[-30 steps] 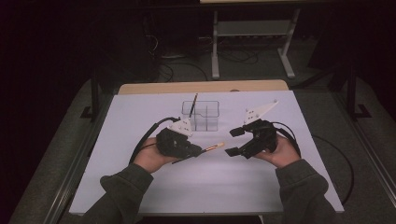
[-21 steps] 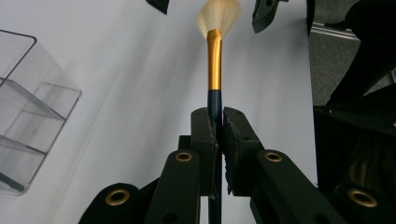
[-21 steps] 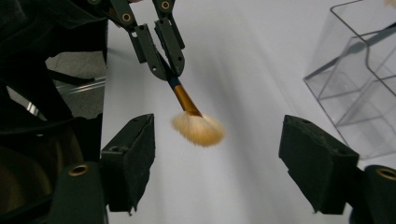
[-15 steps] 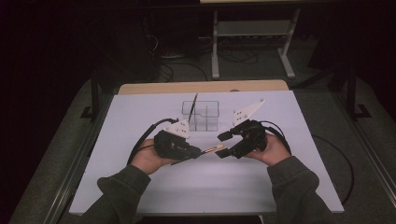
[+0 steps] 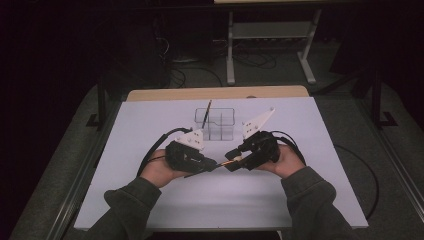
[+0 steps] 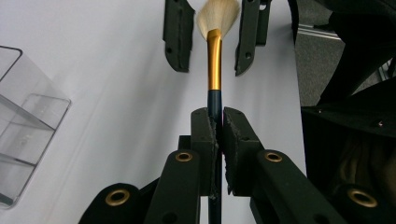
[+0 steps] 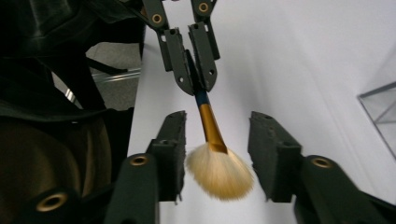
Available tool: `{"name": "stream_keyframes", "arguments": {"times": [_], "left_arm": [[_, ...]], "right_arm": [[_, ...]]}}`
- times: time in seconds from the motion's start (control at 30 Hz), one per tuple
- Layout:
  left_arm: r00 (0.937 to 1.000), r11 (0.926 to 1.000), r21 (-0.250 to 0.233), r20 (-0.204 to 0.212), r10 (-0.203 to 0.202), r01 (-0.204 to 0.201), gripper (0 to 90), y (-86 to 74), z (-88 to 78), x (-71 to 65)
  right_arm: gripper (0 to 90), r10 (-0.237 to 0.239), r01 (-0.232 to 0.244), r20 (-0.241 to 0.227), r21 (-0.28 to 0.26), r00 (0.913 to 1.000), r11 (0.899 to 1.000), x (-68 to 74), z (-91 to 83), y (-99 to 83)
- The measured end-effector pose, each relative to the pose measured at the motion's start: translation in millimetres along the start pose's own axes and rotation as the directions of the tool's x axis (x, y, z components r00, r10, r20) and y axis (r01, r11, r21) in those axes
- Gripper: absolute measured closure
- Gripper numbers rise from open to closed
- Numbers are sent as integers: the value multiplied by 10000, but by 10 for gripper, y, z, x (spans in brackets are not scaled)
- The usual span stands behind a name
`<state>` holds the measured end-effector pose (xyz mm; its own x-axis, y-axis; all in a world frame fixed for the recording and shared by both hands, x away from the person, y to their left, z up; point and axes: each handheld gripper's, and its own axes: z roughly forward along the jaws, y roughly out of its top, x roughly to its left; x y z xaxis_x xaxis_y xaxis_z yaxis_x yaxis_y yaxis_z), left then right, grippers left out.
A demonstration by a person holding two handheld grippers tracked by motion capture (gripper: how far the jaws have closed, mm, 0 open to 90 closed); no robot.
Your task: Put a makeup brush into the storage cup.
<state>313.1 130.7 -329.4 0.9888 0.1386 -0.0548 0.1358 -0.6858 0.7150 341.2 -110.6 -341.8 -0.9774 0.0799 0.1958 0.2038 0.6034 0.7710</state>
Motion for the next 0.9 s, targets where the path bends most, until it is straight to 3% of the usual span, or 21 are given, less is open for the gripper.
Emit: {"name": "stream_keyframes", "arguments": {"times": [0.37, 0.77, 0.8, 0.9], "left_arm": [[9999, 9999, 12, 95, 101, -101, 835, 1, 10, -3], [9997, 9999, 89, 210, 126, -128, 817, 6, 23, -21], [9999, 9998, 155, 129, 94, -96, 755, 5, 26, -20], [9998, 9988, 475, 179, 67, -75, 720, -13, 30, -24]], "right_arm": [[790, -75, 64, -519, -228, 9986, 9997, -11, -7, 3], [825, -382, 384, -744, 22, 9965, 9993, 0, -25, 53], [826, -399, 408, -735, 112, 9965, 9991, 8, -30, 69], [826, -544, 564, -599, 328, 9967, 9979, 24, -44, 117]]}}
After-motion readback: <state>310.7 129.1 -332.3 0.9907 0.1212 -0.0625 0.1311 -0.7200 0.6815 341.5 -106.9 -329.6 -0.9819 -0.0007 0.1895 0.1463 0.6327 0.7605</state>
